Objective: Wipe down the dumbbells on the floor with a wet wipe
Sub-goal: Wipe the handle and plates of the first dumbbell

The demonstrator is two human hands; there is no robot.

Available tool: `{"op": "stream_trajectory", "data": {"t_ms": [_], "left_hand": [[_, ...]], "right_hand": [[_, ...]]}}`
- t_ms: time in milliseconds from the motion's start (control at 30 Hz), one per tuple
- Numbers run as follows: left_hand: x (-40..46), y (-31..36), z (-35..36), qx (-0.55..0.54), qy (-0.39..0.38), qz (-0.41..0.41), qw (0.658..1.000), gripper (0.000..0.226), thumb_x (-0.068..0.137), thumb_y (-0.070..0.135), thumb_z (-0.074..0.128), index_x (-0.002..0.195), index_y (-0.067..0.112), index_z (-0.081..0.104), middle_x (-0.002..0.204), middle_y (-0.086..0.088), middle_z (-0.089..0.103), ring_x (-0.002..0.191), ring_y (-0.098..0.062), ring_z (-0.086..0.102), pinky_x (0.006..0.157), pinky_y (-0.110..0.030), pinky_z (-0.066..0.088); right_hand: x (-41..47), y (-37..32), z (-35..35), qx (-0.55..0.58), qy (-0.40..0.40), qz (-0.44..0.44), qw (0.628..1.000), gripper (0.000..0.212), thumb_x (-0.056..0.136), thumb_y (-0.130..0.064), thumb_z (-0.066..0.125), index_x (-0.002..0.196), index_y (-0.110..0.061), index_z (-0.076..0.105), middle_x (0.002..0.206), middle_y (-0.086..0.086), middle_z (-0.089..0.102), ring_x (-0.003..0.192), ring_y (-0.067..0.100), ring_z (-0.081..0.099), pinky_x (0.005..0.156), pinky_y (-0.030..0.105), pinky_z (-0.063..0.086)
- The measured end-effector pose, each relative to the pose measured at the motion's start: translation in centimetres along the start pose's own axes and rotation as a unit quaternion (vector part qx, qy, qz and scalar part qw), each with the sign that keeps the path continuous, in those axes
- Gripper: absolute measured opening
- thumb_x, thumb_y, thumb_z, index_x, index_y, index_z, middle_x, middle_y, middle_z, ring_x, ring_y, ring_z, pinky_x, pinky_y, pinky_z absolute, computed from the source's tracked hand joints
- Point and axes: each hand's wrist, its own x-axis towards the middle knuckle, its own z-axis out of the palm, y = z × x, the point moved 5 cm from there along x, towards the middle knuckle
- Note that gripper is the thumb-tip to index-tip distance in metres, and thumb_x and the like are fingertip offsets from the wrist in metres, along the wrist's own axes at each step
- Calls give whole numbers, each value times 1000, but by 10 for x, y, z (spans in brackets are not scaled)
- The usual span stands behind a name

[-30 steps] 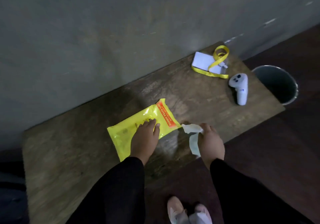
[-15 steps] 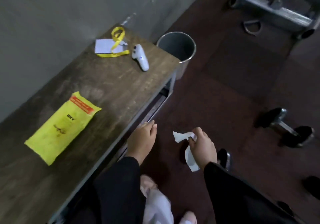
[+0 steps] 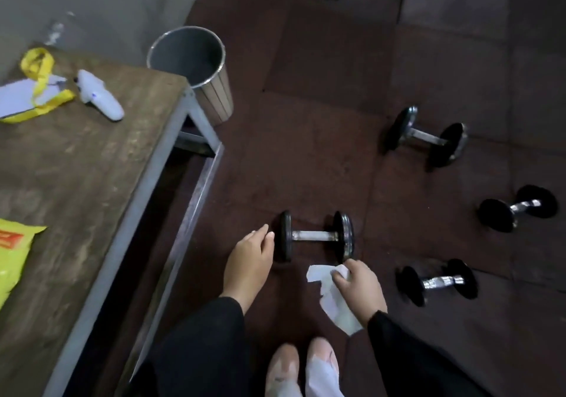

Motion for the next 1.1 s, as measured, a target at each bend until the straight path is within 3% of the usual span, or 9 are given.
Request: {"op": "stream_trajectory", "data": {"t_ms": [67,200,333,433,533,700,767,933,1100], "left_hand": [[2,-2,17,-2,-6,12,1000,41,99,27,39,136,12,49,140,-5,52,132,-16,44,107,-23,31],[12,-22,51,3,-19,27,999,42,99,27,39,138,12,46,142,-4,49,133,-15,43,106,-20,30],[36,-51,93,-1,-21,28,999,43,99,27,39,140,13,43,144,-4,45,135,-16,40,106,-20,28],[62,-71,131,-26,-13,22,999,45,99,26,40,141,12,39,147,-5,42,137,-16,36,102,-14,22],[90,-83,163,-74,12,15,997,47,98,25,42,143,11,36,150,-4,38,139,-14,32,101,-10,18],[158,-103,206,-132,61,-17,989,51,98,28,41,145,12,31,152,-4,33,141,-15,29,112,-22,19],[181,-109,214,-146,72,-27,986,51,98,30,40,145,12,31,152,-4,33,141,-15,28,112,-23,19],[212,-119,231,-202,87,-33,975,52,96,36,44,143,14,38,150,-1,38,139,-14,33,108,-22,24],[219,-123,233,-214,109,-10,971,53,94,36,48,141,13,43,147,-2,42,137,-15,36,111,-26,27]], "right_hand": [[6,16,12,87,-1,22,996,22,86,-14,57,66,-8,50,83,1,48,81,20,51,65,24,30],[22,40,40,309,20,88,947,26,84,-9,56,109,-11,64,109,0,61,102,18,57,93,36,46],[50,54,74,357,40,89,929,16,76,-11,52,69,2,47,68,9,46,67,21,44,61,32,37],[77,68,104,363,46,59,929,14,82,-6,51,69,-5,46,65,5,42,62,13,41,54,23,37],[104,75,130,344,56,31,937,12,87,-15,55,80,-6,56,71,-2,53,62,6,47,49,7,37],[166,78,171,234,95,-84,964,9,90,-18,57,98,-17,57,93,-6,52,87,7,48,70,3,35],[188,72,184,169,97,-157,968,33,88,-6,51,120,-15,56,104,-6,48,99,7,44,80,-1,29],[228,56,209,-18,184,-231,955,47,76,-11,27,98,-12,68,99,7,64,89,30,53,79,38,47],[244,46,220,-58,148,-264,951,49,72,-17,24,92,-16,69,98,0,69,95,27,60,94,36,35]]}}
